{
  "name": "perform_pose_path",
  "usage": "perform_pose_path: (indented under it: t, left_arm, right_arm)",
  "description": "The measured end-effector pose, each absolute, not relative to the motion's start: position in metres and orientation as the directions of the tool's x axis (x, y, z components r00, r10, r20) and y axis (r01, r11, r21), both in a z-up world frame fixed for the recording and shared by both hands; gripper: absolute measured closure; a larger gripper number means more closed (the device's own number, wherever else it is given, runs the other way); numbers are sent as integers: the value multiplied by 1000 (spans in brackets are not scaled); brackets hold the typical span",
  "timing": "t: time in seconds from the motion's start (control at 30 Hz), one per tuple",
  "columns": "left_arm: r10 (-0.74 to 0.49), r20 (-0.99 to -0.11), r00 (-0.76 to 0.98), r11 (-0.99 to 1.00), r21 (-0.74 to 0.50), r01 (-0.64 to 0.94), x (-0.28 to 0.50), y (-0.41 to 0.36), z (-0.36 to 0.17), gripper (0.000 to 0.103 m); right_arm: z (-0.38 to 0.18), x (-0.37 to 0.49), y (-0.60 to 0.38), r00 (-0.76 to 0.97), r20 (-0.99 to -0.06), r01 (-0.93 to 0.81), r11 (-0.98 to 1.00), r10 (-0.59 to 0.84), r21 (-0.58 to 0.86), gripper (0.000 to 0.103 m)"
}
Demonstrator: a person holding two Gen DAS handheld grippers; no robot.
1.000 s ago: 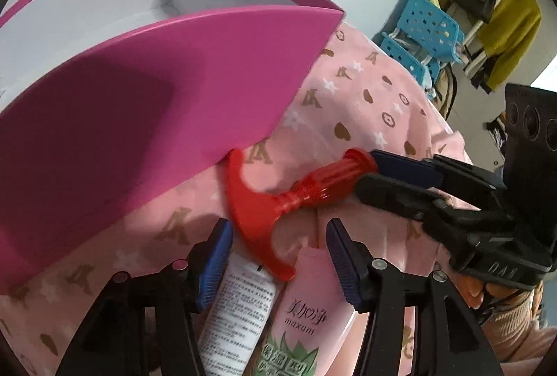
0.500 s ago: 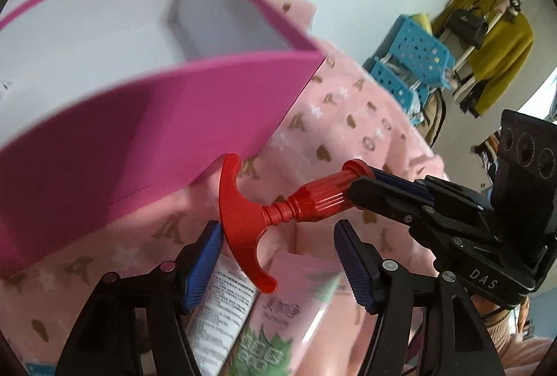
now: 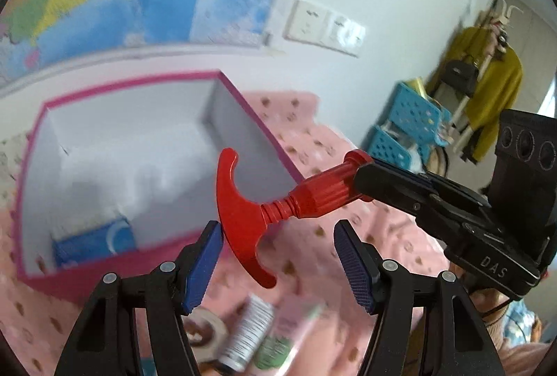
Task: Organize rigid objects
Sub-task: 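Lift the red object and carry it over the magenta box, then open the right gripper to drop the red object into the box, then move the right gripper to the white tube with black cap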
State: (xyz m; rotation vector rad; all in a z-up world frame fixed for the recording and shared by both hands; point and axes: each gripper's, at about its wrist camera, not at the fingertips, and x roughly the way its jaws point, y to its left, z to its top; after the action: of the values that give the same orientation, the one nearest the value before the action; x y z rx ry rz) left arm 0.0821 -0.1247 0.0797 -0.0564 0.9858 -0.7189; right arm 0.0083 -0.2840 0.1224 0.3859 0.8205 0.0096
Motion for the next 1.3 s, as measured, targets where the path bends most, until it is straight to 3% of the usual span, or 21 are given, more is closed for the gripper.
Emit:
perform_pose_path:
  t: [0.37, 0.57, 0.67, 0.77, 0.97, 1.07, 1.3]
  left_arm:
    - [-487, -822, 295, 833, -335, 441, 167, -122, 33, 37]
    - [-459, -851, 256, 840, -322, 436, 170, -126, 14, 37]
    - [-450, -845, 289, 843, -296, 449, 161, -123, 22, 37]
    - [-444, -833, 331, 845, -267, 463, 147, -113, 33, 37]
    - [-495, -778, 386, 812, -258, 523, 99, -80, 62, 35]
    - [-508, -766, 395, 797, -244, 553, 74, -69, 69, 35]
    - [-451, -815, 363, 807, -199, 557, 27, -48, 40, 35]
  right_arm:
    - [65, 84, -307, 614, -764, 182, 906, 199, 382, 95]
    - [39, 95, -316, 540, -824, 245, 904, 172, 349, 93]
    - [39, 88, -319, 529, -838, 269, 910, 134, 315, 90]
    - [51, 74, -319, 550, -828, 271, 914, 110, 302, 77]
    - [87, 31, -295, 607, -776, 156, 932, 172, 329, 75]
    - [93, 15, -276, 593, -769, 87, 930, 241, 358, 67]
    - [71, -5, -219, 465, -814, -30, 926, 347, 377, 67]
